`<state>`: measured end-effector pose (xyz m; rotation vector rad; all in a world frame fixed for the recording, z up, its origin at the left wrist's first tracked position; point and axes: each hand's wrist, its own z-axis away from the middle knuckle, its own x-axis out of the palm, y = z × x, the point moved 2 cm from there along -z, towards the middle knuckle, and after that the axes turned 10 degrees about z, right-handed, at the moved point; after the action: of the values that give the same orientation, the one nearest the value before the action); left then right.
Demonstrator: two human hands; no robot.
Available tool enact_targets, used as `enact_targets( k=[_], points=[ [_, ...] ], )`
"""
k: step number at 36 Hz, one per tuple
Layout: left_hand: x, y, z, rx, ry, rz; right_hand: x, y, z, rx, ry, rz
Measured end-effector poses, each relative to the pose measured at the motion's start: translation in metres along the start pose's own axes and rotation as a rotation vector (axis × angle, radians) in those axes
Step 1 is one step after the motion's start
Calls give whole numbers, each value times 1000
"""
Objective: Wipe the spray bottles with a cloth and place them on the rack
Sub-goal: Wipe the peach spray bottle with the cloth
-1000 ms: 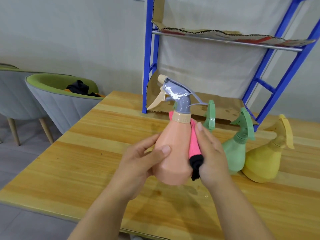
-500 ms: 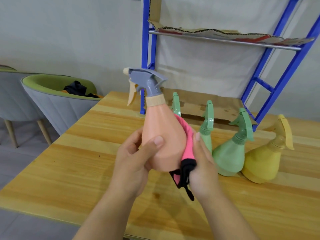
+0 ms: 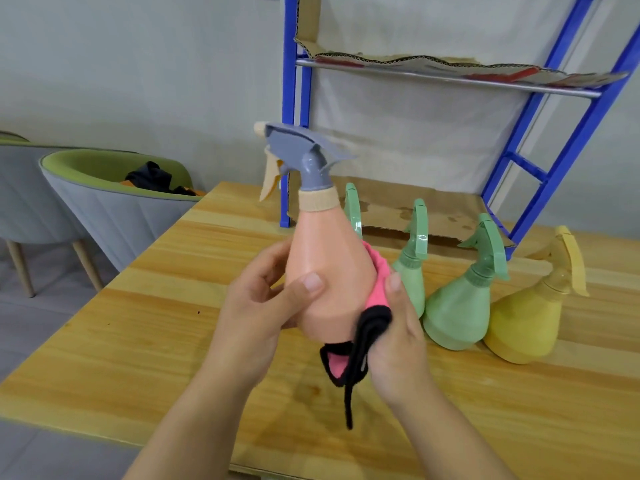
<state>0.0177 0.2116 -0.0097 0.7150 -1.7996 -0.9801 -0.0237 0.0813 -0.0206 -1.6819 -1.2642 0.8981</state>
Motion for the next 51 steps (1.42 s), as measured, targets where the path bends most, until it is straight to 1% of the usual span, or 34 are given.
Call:
enact_targets(
  k=[3, 5, 7, 9, 12, 15, 16, 17, 19, 20, 21, 23, 26, 28, 30, 32, 34, 35, 36, 37, 38, 39, 41, 43, 45, 47, 48, 51],
  points=[
    [2, 3, -2, -10, -6, -33, -2, 5, 3, 44, 51, -20],
    [5, 3, -2, 5, -3, -130, -2, 7, 4, 28, 82, -6],
    [5, 2, -2, 40, 17, -275, -1, 8, 4, -9, 130, 48],
    [5, 1, -1, 35, 10, -354, -1, 6, 4, -61, 173, 160],
    [9, 2, -1, 27, -28, -345, 4, 3, 4, -149, 195, 347],
    [9, 6, -1, 63, -27, -270, 4, 0, 4, -206, 192, 398],
    [9, 7, -1, 73, -31, -241, 2, -2, 4, -193, 179, 351],
    [7, 7, -1, 74, -27, -202, 0, -5, 2, -155, 152, 238],
    [4, 6, -1, 44, -10, -100, -5, -11, -3, -7, 91, -83],
    [4, 6, -1, 38, -13, -75, -8, -12, -4, 55, 65, -177],
    [5, 6, -1, 46, -21, -79, -9, -12, -5, 84, 41, -199],
    [7, 6, 0, 77, -33, -112, -11, -10, -4, 102, 44, -178],
    [9, 4, 0, 70, -56, -181, -5, -4, 1, 87, 142, -117],
    [8, 2, -1, 42, -71, -291, 0, -4, 4, -13, 227, 13],
    [8, 0, 0, 30, -77, -375, 3, -2, 5, -111, 241, 226],
    [9, -1, 1, 35, -69, -356, 3, 0, 5, -178, 239, 342],
    [8, 1, 1, 59, -47, -286, 2, -4, 4, -190, 222, 322],
    [8, 2, 1, 70, -40, -251, 0, -6, 3, -164, 205, 240],
    [8, 3, 1, 76, -27, -218, -3, -8, 0, -87, 187, 115],
    [6, 4, 1, 75, -7, -187, -6, -9, -3, 35, 150, -28],
    [6, 4, 1, 70, 9, -162, -9, -7, -6, 137, 105, -117],
    [6, 5, 1, 69, 8, -144, -12, -8, -8, 188, 68, -157],
    [8, 8, 0, 69, -17, -135, -15, -8, -11, 220, 74, -153],
    [9, 9, 1, 63, -41, -144, -13, -7, -10, 192, 117, -149],
    [9, 6, 1, 49, -52, -226, -8, -7, -6, 123, 189, -103],
    [9, 1, 1, 38, -37, -349, -1, -10, -1, 40, 241, 19],
    [10, -1, 1, 34, -31, -373, 1, -10, 1, 2, 254, 93],
    [10, -1, 2, 41, -25, -333, 1, -9, 1, -67, 255, 177]
  ],
)
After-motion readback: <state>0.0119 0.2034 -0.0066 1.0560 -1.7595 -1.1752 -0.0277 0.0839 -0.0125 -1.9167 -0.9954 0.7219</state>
